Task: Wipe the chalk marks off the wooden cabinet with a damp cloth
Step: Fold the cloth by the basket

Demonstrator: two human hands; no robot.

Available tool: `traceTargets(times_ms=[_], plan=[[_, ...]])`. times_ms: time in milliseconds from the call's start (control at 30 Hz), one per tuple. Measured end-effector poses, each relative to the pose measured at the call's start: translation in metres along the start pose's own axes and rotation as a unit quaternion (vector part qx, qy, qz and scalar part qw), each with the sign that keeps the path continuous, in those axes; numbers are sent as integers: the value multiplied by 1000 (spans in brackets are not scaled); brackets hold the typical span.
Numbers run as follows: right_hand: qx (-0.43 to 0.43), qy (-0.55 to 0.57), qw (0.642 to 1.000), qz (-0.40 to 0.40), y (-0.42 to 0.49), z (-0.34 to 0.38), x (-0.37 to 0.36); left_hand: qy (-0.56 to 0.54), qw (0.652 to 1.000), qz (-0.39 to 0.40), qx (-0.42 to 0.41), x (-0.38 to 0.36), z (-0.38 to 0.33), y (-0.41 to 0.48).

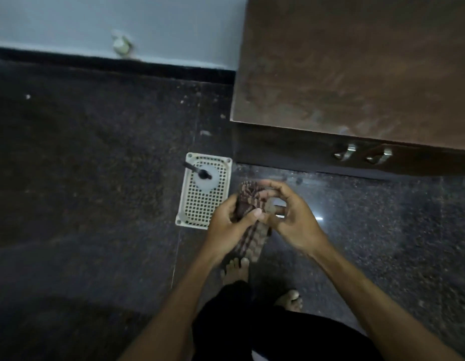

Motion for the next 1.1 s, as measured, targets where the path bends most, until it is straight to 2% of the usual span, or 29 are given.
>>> traceTargets(times_ms=[67, 133, 167, 233, 267, 333, 400, 500, 600, 667, 733, 800, 933, 1033, 1100], plan=[[-3, -87, 996, -14, 3, 11, -6, -73, 996, -43, 31, 12, 6, -14], [-34, -165, 985, 32, 12, 12, -16, -129, 986, -91, 58, 21, 10, -26], [-62, -164, 981, 79, 18, 8, -23, -157, 979, -110, 69, 25, 13, -29], [-126, -92, 974, 162, 24, 0, -41, -199, 966, -143, 87, 29, 18, -32], [-146, -46, 973, 174, 27, -4, -48, -203, 961, -161, 93, 31, 23, -31], [-151, 3, 979, 137, 36, -12, -53, -192, 953, -210, 104, 39, 34, -27], [-148, -2, 984, 98, 46, -24, -55, -170, 946, -256, 105, 47, 44, -21], [-131, -94, 985, 64, 66, -49, -62, -175, 924, -316, 124, 56, 69, -10], [-95, -196, 976, 24, 86, -66, -70, -254, 888, -352, 154, 61, 103, -2], [-88, -216, 972, 17, 97, -78, -77, -246, 888, -352, 166, 64, 125, 8], [-91, -239, 967, 18, 108, -93, -84, -217, 889, -358, 184, 70, 143, 13], [-111, -253, 961, 28, 121, -110, -93, -220, 875, -383, 197, 79, 162, 15], [-151, -237, 952, 122, 139, -135, -123, -286, 813, -455, 226, 94, 201, 15], [-125, -266, 940, 172, 151, -149, -141, -340, 785, -463, 231, 99, 225, 24], [-101, -297, 935, 168, 160, -159, -147, -359, 779, -456, 238, 99, 239, 32]])
Point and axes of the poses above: each hand's wrist, its own y-axis towards the middle knuckle, its own x-axis out of the back of the hand, z = x × y, the point moved 8 cm from there along y, towards the middle knuckle, and after that the axes turned 4 degrees about z, right-handed, at the moved point
